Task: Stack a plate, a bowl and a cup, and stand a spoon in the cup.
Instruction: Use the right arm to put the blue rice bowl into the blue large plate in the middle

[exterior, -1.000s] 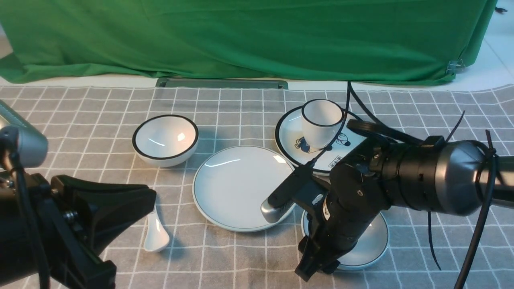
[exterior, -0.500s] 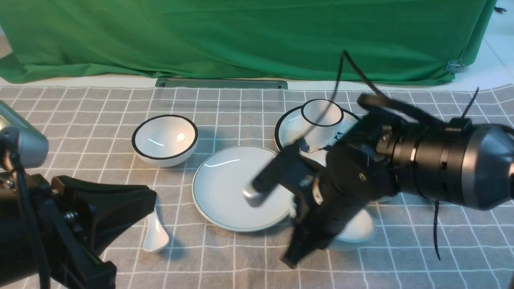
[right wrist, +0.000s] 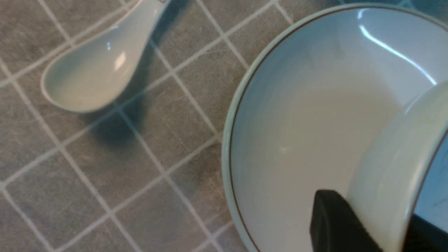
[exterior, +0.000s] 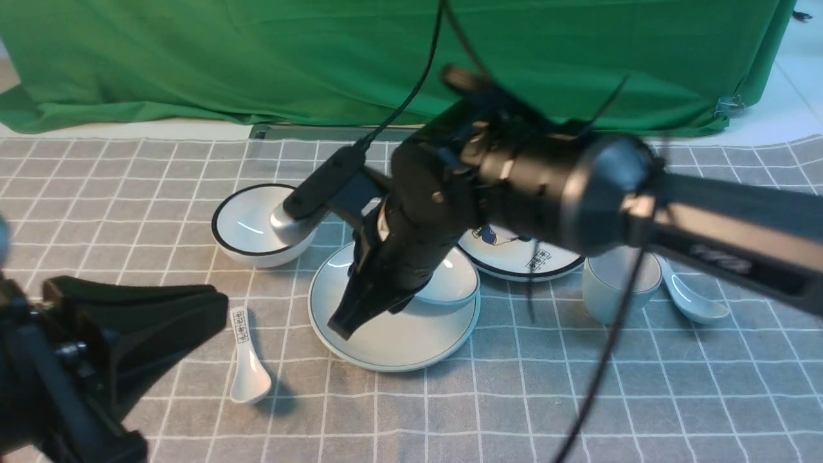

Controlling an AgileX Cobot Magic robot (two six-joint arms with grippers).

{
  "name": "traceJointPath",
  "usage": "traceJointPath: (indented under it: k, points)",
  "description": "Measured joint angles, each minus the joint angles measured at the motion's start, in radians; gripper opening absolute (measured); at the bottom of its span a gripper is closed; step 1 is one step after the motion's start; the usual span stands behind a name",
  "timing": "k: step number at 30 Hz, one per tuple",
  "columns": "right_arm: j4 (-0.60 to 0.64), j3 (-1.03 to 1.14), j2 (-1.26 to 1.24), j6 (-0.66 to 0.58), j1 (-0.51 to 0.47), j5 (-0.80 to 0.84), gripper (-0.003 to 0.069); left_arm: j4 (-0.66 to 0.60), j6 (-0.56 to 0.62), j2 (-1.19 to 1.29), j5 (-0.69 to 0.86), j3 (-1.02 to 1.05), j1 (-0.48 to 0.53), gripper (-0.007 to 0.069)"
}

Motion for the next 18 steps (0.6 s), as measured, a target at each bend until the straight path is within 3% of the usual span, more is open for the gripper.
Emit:
traceJointPath:
  k: [13,18]
  points:
    - [-0.001,-0.042,0.078,-0.004,0.000,-0.008,0.0101,0.001,0.003,-0.026,-0.008,0.001,0.000,0.0017]
    - [-0.005,-0.042,0.082,-0.003,0.000,-0.036,0.0213,0.001,0.004,-0.026,-0.008,0.001,0.000,0.0017]
